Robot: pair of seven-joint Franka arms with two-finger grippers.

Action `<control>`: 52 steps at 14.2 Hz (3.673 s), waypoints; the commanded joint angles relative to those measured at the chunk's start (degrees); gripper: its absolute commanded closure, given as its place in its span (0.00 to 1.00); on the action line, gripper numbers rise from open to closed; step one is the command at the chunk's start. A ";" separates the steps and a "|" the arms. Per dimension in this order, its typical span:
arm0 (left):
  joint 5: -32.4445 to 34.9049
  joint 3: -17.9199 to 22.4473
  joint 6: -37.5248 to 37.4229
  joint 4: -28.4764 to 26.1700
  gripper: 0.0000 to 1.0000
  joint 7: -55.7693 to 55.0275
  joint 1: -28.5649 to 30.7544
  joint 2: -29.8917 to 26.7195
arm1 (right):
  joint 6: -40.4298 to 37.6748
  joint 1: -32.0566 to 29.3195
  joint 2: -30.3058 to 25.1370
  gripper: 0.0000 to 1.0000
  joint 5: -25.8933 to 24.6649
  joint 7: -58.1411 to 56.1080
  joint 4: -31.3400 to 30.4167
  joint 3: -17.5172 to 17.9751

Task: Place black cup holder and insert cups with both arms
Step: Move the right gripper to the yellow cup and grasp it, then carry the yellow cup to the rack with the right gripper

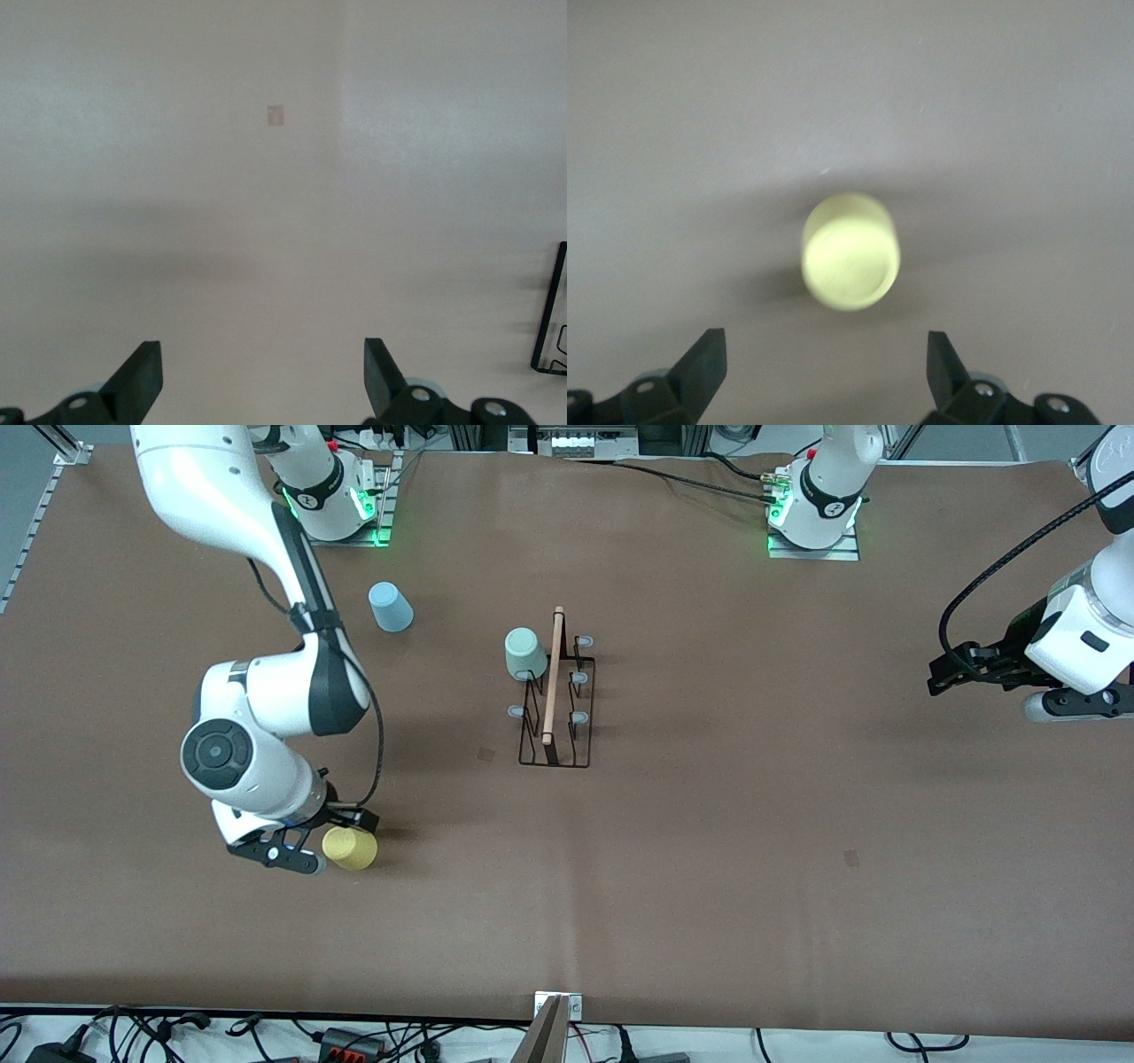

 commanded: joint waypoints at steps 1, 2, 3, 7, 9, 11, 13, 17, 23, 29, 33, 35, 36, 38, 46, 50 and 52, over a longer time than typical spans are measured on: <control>-1.45 -0.34 -0.48 -0.36 0.00 1.27 0.57 -0.92 | 3.29 -1.75 2.95 0.00 -0.59 -4.78 2.37 0.42; -1.45 -0.34 -0.48 -0.36 0.00 1.27 0.57 -0.92 | 3.47 -1.84 3.57 0.00 -0.59 -5.39 2.46 0.42; -1.45 -0.34 -0.48 -0.36 0.00 1.27 0.57 -0.92 | 3.47 -1.84 4.01 0.00 -0.59 -6.35 2.46 0.50; -1.45 -0.34 -0.48 -0.36 0.00 1.27 0.57 -0.92 | 3.65 -3.16 5.59 0.00 0.03 -10.41 3.60 0.94; -1.45 -0.34 -0.57 -0.36 0.00 1.27 0.75 -0.92 | 3.65 -3.51 6.65 0.00 0.38 -10.41 4.39 1.03; -1.45 -0.34 -0.57 -0.36 0.00 1.27 0.75 -0.92 | 3.65 -3.77 7.09 0.00 1.69 -10.32 4.48 1.82; -1.45 -0.34 -0.57 -0.36 0.00 1.27 0.75 -0.92 | 4.09 -4.30 7.53 0.00 2.40 -10.32 4.48 2.44; -1.45 -0.34 -0.57 -0.36 0.00 1.27 0.75 -0.92 | 4.53 -5.27 7.53 0.00 3.80 -10.23 4.48 3.75; -1.53 -0.34 -0.74 -0.36 0.00 1.27 0.75 -0.92 | 5.84 -5.18 8.49 0.00 4.25 -10.23 4.48 3.84; -1.53 -0.34 -0.74 -0.36 0.00 1.27 0.75 -0.92 | 6.64 -5.36 8.85 0.40 4.25 -12.51 4.48 3.84; -1.53 -0.34 -0.83 -0.36 0.00 1.27 0.75 -0.92 | 2.62 -4.92 7.10 0.83 3.89 -15.06 4.48 3.84; -1.53 -0.34 -0.83 -0.36 0.00 1.27 0.84 -0.92 | -5.98 -3.61 3.41 0.83 3.63 -14.98 4.65 3.76; -1.53 -0.34 -0.83 -0.36 0.00 1.27 0.84 -0.92 | -8.89 -2.38 1.31 0.83 3.89 -14.28 5.52 3.84; -1.53 -0.34 -0.83 -0.36 0.00 1.27 0.84 -0.92 | -13.04 0.86 -1.69 0.83 4.25 -11.48 6.23 3.84; -1.53 -0.34 -0.83 -0.36 0.00 1.27 0.92 -0.92 | -21.40 12.56 -7.76 0.83 4.69 2.85 6.15 3.84; -1.53 -0.34 -0.83 -0.36 0.00 1.27 0.92 -0.92 | -20.52 18.27 -6.45 0.83 4.42 11.63 6.15 3.84; -1.53 -0.34 -0.83 -0.36 0.00 1.27 0.92 -0.92 | -19.30 18.55 -5.57 0.83 4.51 12.18 6.15 3.84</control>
